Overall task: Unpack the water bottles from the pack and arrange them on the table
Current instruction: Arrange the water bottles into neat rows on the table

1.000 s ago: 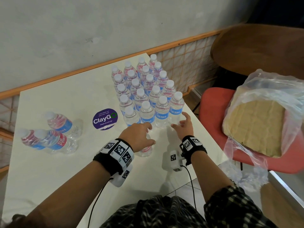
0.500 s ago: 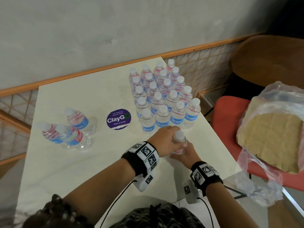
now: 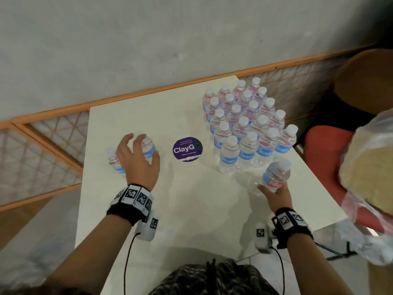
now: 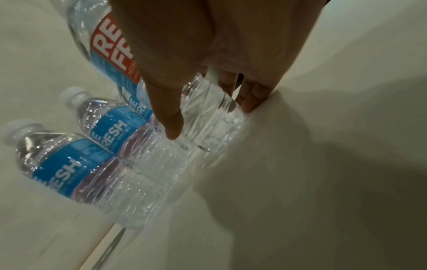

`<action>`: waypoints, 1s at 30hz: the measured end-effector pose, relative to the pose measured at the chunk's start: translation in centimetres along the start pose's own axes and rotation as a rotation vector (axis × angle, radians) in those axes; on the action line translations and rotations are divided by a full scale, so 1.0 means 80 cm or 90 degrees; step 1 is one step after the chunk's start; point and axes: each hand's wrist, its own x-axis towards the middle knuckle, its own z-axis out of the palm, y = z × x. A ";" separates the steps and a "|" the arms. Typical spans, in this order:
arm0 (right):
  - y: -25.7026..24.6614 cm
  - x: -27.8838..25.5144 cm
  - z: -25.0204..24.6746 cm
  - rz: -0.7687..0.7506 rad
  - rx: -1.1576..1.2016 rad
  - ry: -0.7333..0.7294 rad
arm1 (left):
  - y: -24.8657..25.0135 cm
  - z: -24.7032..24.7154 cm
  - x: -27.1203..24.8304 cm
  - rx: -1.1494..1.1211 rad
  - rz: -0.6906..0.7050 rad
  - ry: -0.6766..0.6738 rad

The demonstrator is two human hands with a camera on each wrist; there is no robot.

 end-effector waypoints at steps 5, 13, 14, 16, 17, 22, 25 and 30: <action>-0.005 -0.020 0.001 0.033 0.040 0.057 | -0.033 0.002 -0.001 -0.070 -0.078 -0.047; -0.004 -0.044 -0.009 0.067 0.066 0.116 | -0.041 -0.014 0.013 0.008 -0.187 -0.254; -0.004 -0.046 -0.008 0.067 0.063 0.122 | -0.039 -0.017 0.014 0.015 -0.166 -0.289; -0.004 -0.049 -0.008 0.070 0.059 0.128 | -0.031 -0.022 0.014 0.022 -0.116 -0.345; -0.004 -0.050 -0.007 0.072 0.060 0.126 | -0.026 -0.023 0.013 0.015 -0.099 -0.363; -0.007 -0.050 -0.009 0.074 0.064 0.097 | 0.014 -0.002 -0.008 -0.072 -0.013 -0.446; -0.005 -0.050 -0.008 0.069 0.064 0.057 | 0.041 0.019 -0.024 -0.120 0.035 -0.494; 0.000 -0.055 -0.007 0.084 0.065 0.008 | 0.071 0.059 -0.051 -0.261 0.024 -0.594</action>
